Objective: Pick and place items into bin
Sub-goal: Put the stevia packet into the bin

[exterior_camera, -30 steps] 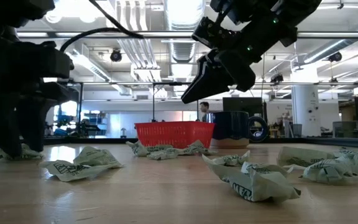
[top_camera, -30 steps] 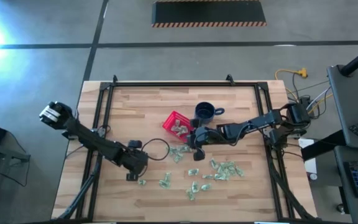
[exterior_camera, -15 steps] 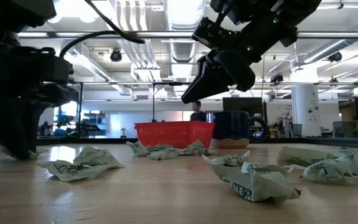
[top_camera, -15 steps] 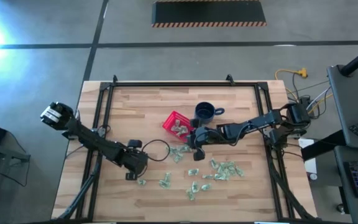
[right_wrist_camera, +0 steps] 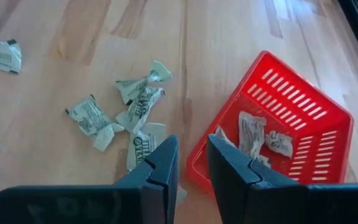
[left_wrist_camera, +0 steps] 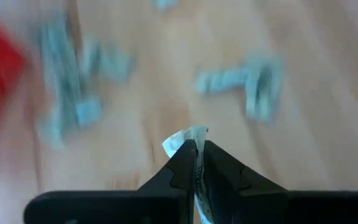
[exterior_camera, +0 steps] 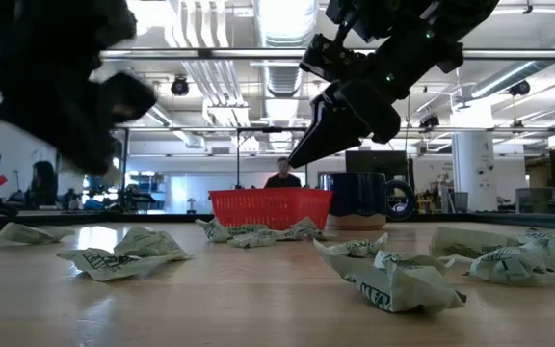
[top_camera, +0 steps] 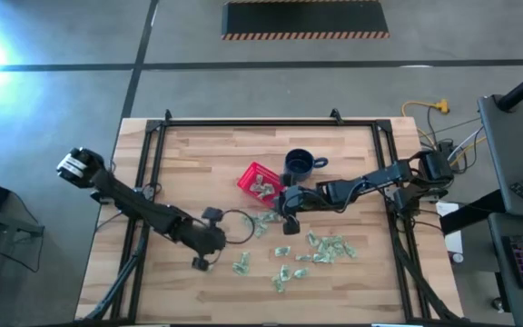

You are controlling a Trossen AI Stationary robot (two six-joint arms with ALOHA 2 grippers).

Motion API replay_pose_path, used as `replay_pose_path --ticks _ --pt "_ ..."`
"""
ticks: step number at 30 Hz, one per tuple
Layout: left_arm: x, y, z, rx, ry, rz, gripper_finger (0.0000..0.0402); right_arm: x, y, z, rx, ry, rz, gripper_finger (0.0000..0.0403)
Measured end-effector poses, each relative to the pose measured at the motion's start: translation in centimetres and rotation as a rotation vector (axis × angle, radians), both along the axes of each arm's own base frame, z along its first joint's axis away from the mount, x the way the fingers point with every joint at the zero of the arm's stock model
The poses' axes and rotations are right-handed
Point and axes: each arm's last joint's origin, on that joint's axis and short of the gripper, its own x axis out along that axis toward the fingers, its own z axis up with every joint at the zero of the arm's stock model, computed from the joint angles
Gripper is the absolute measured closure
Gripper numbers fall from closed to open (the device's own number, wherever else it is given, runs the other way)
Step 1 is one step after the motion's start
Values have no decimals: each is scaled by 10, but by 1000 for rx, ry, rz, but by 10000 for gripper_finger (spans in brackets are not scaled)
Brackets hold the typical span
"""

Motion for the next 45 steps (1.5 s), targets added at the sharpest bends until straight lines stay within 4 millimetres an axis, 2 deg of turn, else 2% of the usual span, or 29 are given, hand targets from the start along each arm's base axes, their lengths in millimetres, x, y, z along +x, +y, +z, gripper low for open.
replay_pose_path --ticks 3,8,16,21,25,30,35,40,45 --pt "7 3 9 151 -129 -27 392 -1 2 -1 12 10 -6 328" --pt "20 24 19 473 -289 133 392 -6 7 -5 43 67 -22 332" --pt "40 70 22 597 -309 257 392 -14 25 -10 72 137 -11 333" --pt "45 104 23 577 -290 338 392 -17 37 -11 92 169 -3 335" --pt "51 129 27 454 -356 304 392 -25 46 -10 146 298 -17 332" --pt "52 152 30 350 -393 246 392 -34 58 -3 169 427 -87 332" --pt "52 162 30 304 -399 223 392 -34 69 5 156 432 -56 339" --pt "50 164 28 302 -391 226 390 -31 71 11 112 398 -52 339" --pt "50 164 28 302 -391 226 347 -30 71 12 101 393 -48 339"
